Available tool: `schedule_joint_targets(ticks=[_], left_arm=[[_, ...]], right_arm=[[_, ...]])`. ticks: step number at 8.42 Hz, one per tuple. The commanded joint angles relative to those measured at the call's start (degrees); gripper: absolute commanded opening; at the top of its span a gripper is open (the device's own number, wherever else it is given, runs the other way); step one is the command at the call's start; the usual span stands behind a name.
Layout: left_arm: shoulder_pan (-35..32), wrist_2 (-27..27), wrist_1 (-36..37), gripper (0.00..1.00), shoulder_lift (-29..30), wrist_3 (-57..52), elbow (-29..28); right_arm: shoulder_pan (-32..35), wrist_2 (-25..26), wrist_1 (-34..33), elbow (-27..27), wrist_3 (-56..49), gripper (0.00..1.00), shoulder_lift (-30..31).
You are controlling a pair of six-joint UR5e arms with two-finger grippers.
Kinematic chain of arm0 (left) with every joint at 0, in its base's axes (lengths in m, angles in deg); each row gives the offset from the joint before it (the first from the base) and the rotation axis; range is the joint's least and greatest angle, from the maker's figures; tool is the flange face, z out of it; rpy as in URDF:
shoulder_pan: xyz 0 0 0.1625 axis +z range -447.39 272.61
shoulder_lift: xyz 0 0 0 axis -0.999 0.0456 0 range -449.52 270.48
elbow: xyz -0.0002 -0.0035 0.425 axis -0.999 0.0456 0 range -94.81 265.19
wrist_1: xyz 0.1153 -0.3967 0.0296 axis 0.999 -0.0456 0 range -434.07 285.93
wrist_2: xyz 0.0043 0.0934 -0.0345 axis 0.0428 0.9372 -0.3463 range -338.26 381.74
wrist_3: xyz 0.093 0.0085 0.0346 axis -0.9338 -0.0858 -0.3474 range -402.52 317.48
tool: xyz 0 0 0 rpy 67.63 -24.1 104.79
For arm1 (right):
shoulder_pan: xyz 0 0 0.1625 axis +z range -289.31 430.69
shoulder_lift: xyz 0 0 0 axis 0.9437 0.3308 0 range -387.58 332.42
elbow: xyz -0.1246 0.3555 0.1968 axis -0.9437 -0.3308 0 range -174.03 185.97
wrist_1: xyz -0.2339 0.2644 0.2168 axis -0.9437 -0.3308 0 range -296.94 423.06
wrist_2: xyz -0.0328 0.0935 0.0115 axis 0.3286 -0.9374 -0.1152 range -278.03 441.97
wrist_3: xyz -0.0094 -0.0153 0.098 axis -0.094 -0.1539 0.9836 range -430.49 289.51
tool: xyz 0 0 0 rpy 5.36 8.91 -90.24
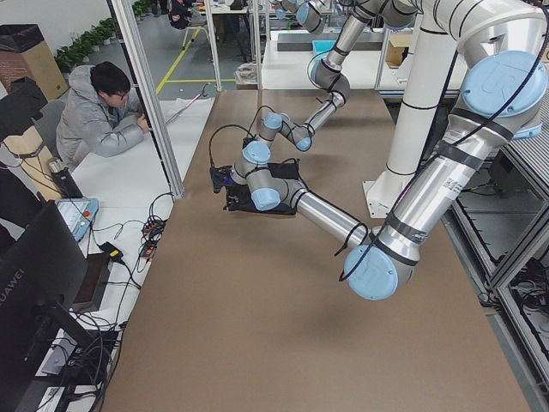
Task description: Fold clothes
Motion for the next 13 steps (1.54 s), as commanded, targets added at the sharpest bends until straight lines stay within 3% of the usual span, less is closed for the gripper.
schedule_joint_targets(ticks=[1, 2, 3, 13], left_arm=[[0.1, 0.0, 0.0, 1.0, 0.0, 0.0, -0.1], [0.1, 0.0, 0.0, 1.0, 0.0, -0.1, -0.1], [0.1, 0.0, 0.0, 1.0, 0.0, -0.1, -0.1], [0.5, 0.2, 0.1, 1.0, 1.5, -0.1, -1.1]], right_arm=[[-0.2, 0.1, 0.0, 0.4, 0.0, 0.17, 0.8], [-0.2, 0.1, 0.0, 1.5, -0.5, 0.05, 1.6], [-0.2, 0.1, 0.0, 3.0, -0.7, 0.01, 3.0], [6.3, -3.9, -0.2, 4.5, -4.3, 0.0, 6.5]])
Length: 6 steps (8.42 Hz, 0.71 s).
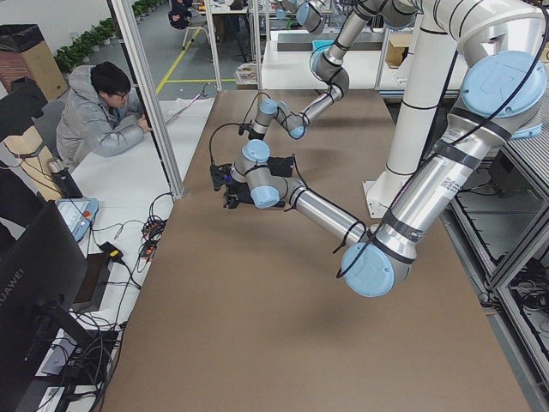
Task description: Fold clothes
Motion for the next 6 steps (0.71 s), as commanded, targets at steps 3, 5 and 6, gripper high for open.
schedule_joint_targets(ticks=[3, 5, 6], left_arm=[[0.0, 0.2, 0.0, 1.0, 0.5, 0.0, -0.4], [0.0, 0.3, 0.0, 1.0, 0.6, 0.0, -0.4], [0.0, 0.2, 0.0, 1.0, 0.7, -0.1, -0.4]], right_arm=[[2.1, -0.3, -0.1, -0.4, -2.2, 0.0, 1.7], [2.1, -0.2, -0.2, -0.3, -2.1, 0.92, 1.7], [2.2, -0.3, -0.1, -0.3, -2.3, 0.95, 2.0]])
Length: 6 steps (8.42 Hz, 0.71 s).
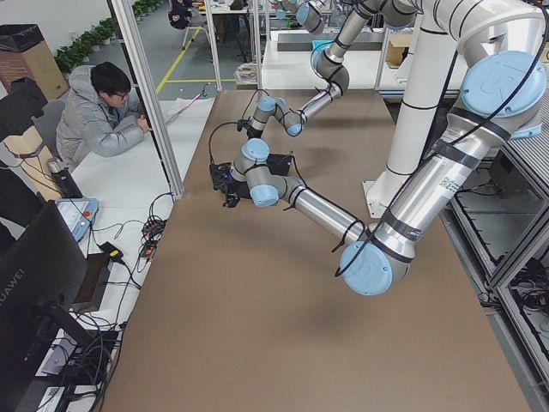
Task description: Fold clothes
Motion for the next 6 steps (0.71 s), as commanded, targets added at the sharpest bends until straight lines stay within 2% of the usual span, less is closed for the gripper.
schedule_joint_targets(ticks=[1, 3, 4, 5, 6], left_arm=[[-0.1, -0.3, 0.0, 1.0, 0.5, -0.9, 0.2], [-0.5, -0.3, 0.2, 1.0, 0.4, -4.1, 0.4], [-1.8, -0.3, 0.4, 1.0, 0.4, -5.1, 0.4], [-3.4, -2.0, 0.5, 1.0, -0.3, -9.3, 0.4], [-5.8, -5.2, 0.8, 1.0, -2.0, -14.6, 0.4]], right_arm=[[1.6, -0.7, -0.1, 0.0, -1.4, 0.95, 0.5], [8.5, -8.6, -1.9, 0.0, -11.1, 0.95, 1.1], [11.9, -12.0, -4.9, 0.1, -19.0, 0.95, 1.8], [13.8, -12.3, -7.8, 0.4, -28.0, 0.95, 3.5], [16.0, -12.6, -8.1, 0.8, -32.1, 0.95, 6.1]])
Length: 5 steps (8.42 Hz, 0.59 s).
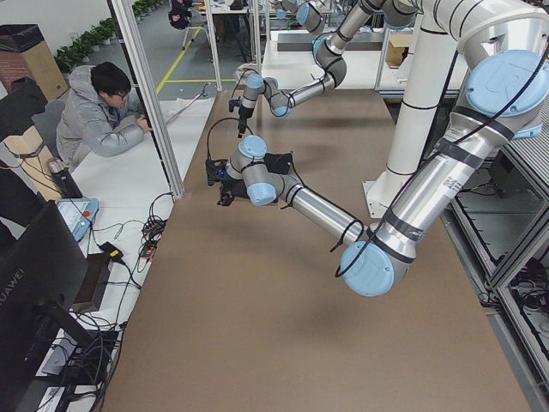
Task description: Fold clothes
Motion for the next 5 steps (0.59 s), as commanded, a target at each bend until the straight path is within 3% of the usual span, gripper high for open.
schedule_joint_targets(ticks=[1, 3, 5], left_arm=[[-6.6, -7.4, 1.3, 1.0, -3.9, -12.8, 0.1], [-11.6, -9.8, 1.4, 1.0, -12.2, -25.6, 3.1], [-18.2, -9.7, 3.6, 1.0, -18.1, -36.1, 4.2]], right_arm=[[6.9, -2.0, -2.9, 0.8, -17.4, 0.95, 6.2], [14.1, -3.3, -6.5, 1.0, -33.6, 0.95, 10.4], [17.9, -2.3, -8.9, 4.7, -39.9, 0.95, 16.1]])
